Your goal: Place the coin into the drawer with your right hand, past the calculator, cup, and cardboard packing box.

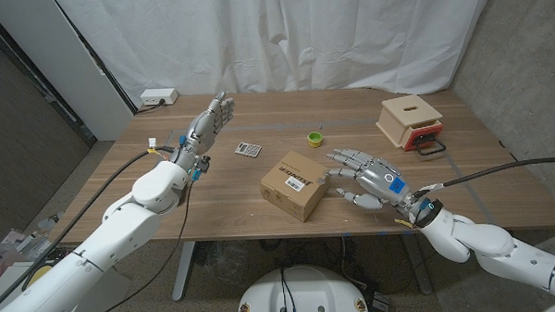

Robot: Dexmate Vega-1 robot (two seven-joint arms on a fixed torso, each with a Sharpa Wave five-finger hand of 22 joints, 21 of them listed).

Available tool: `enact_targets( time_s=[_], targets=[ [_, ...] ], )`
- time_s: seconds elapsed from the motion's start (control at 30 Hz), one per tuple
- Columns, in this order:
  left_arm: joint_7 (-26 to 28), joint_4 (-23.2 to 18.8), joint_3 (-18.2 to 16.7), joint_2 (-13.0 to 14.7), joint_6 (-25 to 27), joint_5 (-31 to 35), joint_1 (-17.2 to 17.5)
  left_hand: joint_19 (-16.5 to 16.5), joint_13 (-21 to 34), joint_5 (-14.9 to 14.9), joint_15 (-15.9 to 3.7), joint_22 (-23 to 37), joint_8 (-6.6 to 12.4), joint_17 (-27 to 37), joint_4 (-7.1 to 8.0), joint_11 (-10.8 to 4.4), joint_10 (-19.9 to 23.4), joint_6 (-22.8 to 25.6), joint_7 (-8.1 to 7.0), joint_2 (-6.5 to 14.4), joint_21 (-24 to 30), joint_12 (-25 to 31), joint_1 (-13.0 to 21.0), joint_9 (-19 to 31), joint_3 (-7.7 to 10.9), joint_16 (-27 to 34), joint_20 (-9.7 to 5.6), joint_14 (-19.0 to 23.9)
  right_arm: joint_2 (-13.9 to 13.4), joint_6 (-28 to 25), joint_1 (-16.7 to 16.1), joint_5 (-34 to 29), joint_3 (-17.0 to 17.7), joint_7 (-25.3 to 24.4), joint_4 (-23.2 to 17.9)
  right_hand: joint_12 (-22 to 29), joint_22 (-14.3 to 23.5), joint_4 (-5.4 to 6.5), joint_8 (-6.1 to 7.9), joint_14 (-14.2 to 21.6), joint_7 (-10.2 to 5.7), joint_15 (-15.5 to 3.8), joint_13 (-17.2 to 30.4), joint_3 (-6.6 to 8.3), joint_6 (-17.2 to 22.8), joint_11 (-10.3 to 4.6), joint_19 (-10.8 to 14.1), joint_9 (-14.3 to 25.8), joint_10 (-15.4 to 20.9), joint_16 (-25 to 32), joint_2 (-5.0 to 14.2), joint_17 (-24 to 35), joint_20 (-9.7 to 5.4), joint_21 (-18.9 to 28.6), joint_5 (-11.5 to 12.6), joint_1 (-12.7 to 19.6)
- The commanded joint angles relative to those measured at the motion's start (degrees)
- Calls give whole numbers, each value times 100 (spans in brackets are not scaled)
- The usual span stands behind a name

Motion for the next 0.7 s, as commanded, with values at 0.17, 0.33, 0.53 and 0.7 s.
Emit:
enact_targets(
  time_s=[0.17,0.33,0.53,0.7],
  targets=[
    [10,-93,-83,75,72,-68,108,-37,24,19,-22,32,-5,25,-11,-29,22,52,-5,25,-16,0,37,12,-28,2,-15,23,126,145,369,-28,-358,40,197,-12,35,-24,20,-58,-20,-69,26,78,-65,14,-37,31,-64,2,59,24,-229,-9,61,155],
    [22,-115,-110,86,80,-72,133,-35,24,20,-25,32,-4,25,-11,-31,23,58,-8,27,-15,0,39,12,-34,2,-17,24,157,105,401,-42,-403,24,216,-9,36,-36,5,-76,-15,-72,31,82,-114,26,-43,34,-85,1,61,23,-236,-4,65,191],
    [19,-123,-117,89,92,-82,145,-39,24,20,-16,32,-5,25,-10,-30,20,58,-8,30,-17,-2,40,12,-41,2,-14,23,196,107,450,-46,-460,-5,246,-2,37,-44,-8,-69,-15,-83,36,82,-159,28,-45,38,-99,10,58,23,-236,2,69,223],
    [24,-124,-117,74,63,-71,160,-39,24,19,-18,32,-6,25,-9,-22,20,58,-12,34,-17,-2,40,12,-47,4,-17,26,214,157,500,-48,-514,-11,276,7,38,-46,-12,-68,-17,-73,40,77,-183,44,-47,42,-104,15,51,23,-230,8,72,239]
  ],
)
